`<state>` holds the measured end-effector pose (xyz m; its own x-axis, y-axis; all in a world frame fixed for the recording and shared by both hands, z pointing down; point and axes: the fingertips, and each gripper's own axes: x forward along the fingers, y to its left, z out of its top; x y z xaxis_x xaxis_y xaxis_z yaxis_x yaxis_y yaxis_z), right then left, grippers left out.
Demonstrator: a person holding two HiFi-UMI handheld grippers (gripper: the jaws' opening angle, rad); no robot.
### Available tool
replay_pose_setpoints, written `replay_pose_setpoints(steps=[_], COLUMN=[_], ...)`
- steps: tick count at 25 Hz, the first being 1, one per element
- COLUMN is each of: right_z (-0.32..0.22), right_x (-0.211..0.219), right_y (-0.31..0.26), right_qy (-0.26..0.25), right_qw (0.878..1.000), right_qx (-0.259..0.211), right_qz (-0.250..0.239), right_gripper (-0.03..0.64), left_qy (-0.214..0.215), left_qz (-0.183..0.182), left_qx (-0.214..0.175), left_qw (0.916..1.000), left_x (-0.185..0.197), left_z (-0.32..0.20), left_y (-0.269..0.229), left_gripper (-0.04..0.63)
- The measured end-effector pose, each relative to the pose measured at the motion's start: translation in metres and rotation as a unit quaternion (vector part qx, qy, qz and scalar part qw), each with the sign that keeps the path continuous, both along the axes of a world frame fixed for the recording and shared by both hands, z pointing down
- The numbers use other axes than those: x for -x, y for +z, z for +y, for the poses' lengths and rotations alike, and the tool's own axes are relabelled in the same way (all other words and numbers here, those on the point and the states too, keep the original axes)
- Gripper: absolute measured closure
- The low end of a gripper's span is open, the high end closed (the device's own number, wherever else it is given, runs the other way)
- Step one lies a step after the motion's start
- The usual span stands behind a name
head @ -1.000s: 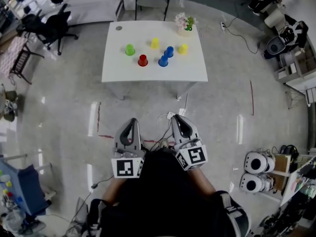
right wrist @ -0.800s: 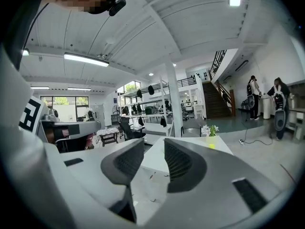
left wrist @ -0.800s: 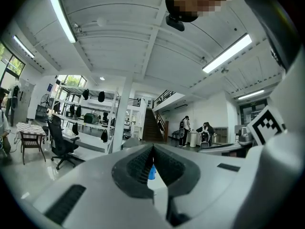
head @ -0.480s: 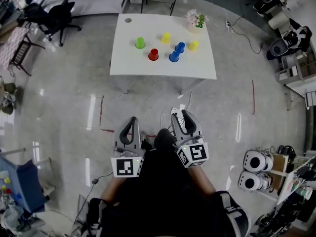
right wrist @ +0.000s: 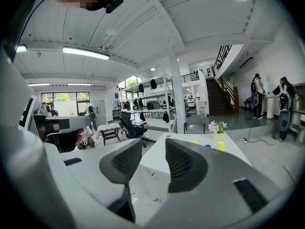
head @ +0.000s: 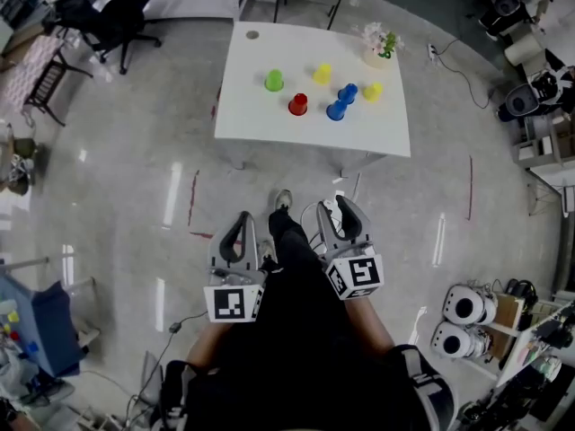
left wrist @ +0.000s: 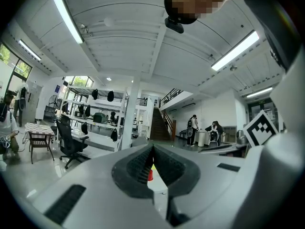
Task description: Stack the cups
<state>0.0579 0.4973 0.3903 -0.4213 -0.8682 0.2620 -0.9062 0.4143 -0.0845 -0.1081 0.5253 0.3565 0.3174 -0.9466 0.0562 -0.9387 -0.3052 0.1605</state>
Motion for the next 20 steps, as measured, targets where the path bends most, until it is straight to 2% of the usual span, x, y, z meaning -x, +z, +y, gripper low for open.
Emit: replay_pose_setpoints(steps=[7, 13, 20], right_z=[-0.070, -0.140, -0.224], right_x=[0.006, -0.004, -0.011], right_y=[0.005, 0.019, 0.022], right_qy=[-0.010, -0.020, -0.033], right_qw=[1.000, 1.000, 0.999], right_qx=[-0.003, 0.013, 0.027], right_qz=[0.000, -0.003, -0.006], right_gripper=[0.449, 0.449, 0.446], left_qy=[-0.007, 0.000, -0.002], left_qz=[-0.007, 0.000, -0.014], left_qx=[-0.001, -0.002, -0.005], left_qw=[1.0000, 1.0000, 0.9999], left_x=[0.004, -0.017, -0.034], left_z=[-0.062, -0.135, -0.221], left_y=[0.004, -0.003, -0.021], left_gripper=[0.574, 0.574, 0.574])
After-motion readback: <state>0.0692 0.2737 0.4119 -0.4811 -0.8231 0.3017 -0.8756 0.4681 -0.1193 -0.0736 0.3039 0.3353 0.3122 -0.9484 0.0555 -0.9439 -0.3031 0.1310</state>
